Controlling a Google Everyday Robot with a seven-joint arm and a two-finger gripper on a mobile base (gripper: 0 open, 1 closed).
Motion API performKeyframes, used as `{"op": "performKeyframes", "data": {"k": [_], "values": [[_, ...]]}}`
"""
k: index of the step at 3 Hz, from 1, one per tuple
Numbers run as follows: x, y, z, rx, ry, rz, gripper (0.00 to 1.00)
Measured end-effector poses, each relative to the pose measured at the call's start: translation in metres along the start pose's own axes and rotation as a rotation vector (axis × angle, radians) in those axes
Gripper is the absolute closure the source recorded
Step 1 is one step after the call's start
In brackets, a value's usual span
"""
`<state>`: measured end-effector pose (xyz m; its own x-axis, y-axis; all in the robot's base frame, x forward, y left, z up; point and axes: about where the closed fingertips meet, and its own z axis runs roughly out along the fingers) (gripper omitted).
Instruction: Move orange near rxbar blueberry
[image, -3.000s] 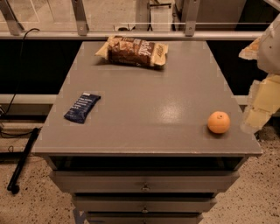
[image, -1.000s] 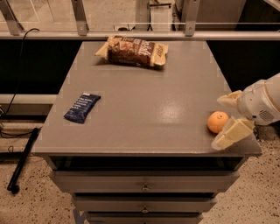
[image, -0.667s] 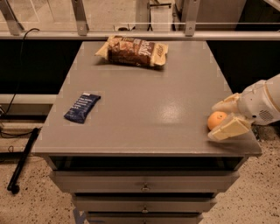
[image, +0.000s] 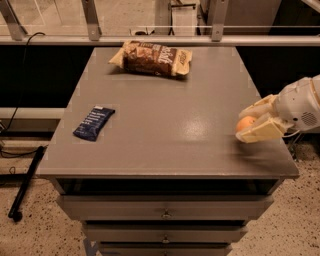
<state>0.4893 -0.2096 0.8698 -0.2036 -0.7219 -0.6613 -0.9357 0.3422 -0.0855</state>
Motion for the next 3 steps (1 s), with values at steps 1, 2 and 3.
{"op": "performKeyframes", "data": {"k": [1,2,3], "values": [[-0.003,0.000,0.000,-0.001,-0.006,-0.003,1.00],[-0.004,0.000,0.000,-0.001,-0.006,-0.003,1.00],[-0.025,0.007,0.016,-0.026,-0.048,-0.033,1.00]]}}
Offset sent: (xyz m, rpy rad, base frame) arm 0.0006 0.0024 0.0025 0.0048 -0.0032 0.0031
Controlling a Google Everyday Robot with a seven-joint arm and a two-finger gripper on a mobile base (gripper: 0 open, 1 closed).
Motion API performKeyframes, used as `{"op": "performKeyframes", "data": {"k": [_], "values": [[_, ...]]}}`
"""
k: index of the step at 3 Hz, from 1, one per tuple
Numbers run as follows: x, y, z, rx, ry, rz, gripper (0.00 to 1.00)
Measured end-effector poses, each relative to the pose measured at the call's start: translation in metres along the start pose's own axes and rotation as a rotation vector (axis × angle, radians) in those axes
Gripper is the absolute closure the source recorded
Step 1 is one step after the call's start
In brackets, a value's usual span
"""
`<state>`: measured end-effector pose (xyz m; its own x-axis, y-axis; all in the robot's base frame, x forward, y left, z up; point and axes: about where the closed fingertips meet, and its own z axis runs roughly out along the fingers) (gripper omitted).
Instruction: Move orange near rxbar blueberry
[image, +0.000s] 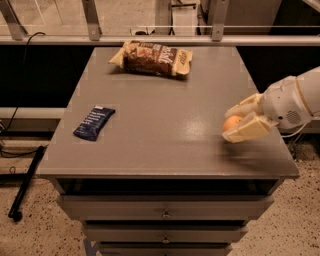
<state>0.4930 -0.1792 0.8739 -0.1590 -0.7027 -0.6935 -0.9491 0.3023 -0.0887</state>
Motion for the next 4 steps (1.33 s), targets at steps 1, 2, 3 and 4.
{"op": "performKeyframes", "data": {"k": [1,2,3,4], "values": [[-0.041,0.006,0.032,-0.034,-0.061,-0.068,1.00],[-0.076,0.010,0.071,-0.073,-0.106,-0.111,1.00],[-0.109,0.013,0.114,-0.119,-0.163,-0.140,1.00],[-0.144,0.015,0.144,-0.153,-0.229,-0.171,1.00]]}}
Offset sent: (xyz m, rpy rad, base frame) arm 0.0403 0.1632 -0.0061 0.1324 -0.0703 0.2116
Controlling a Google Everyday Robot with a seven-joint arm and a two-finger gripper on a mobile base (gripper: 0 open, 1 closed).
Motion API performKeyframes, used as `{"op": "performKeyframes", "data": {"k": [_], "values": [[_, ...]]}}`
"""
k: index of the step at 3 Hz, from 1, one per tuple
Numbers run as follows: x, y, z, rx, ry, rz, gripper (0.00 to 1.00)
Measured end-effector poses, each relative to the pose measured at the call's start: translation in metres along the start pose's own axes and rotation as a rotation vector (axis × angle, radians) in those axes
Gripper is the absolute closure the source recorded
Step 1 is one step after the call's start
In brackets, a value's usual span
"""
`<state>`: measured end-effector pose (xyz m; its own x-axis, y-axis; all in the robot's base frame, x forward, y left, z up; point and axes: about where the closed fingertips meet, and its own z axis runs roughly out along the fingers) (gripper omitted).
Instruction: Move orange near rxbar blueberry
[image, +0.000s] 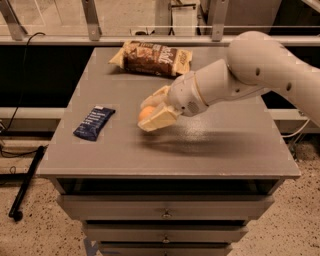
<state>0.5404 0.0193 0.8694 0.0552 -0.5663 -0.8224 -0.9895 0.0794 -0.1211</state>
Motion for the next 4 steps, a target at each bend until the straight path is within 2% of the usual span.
{"op": "performKeyframes", "data": {"k": [1,2,4], "values": [[-0.026,-0.008,0.030,-0.018,-0.053,-0.039,1.00],[-0.033,-0.016,0.056,-0.022,-0.069,-0.036,0.82],[-0.038,-0.023,0.085,-0.029,-0.092,-0.012,0.37]]}}
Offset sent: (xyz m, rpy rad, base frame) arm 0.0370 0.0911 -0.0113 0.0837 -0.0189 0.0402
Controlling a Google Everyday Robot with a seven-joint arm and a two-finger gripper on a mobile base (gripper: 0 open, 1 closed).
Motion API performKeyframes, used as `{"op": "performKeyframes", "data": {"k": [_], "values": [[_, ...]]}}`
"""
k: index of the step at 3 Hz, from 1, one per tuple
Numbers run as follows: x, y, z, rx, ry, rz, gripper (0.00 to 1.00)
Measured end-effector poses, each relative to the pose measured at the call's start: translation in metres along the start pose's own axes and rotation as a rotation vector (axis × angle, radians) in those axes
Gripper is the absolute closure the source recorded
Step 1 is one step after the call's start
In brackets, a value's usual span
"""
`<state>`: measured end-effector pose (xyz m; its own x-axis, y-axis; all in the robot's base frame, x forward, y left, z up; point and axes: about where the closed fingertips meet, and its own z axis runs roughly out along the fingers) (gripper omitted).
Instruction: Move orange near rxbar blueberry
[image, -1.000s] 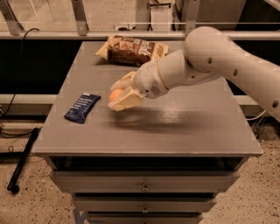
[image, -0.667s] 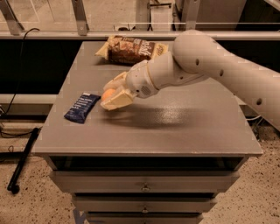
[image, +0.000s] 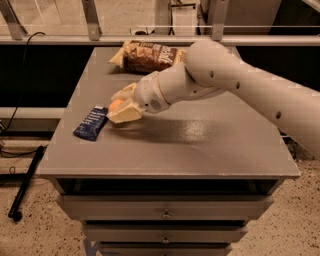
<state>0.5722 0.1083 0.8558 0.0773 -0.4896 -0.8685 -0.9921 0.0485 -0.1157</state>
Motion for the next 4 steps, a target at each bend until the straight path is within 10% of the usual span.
{"op": "performKeyframes", "data": {"k": [2,4], "values": [[0.002,-0.001,0.010,-0.007,-0.007,0.019,0.00],[0.008,-0.003,-0.020,0.024,-0.015,0.027,0.00]]}}
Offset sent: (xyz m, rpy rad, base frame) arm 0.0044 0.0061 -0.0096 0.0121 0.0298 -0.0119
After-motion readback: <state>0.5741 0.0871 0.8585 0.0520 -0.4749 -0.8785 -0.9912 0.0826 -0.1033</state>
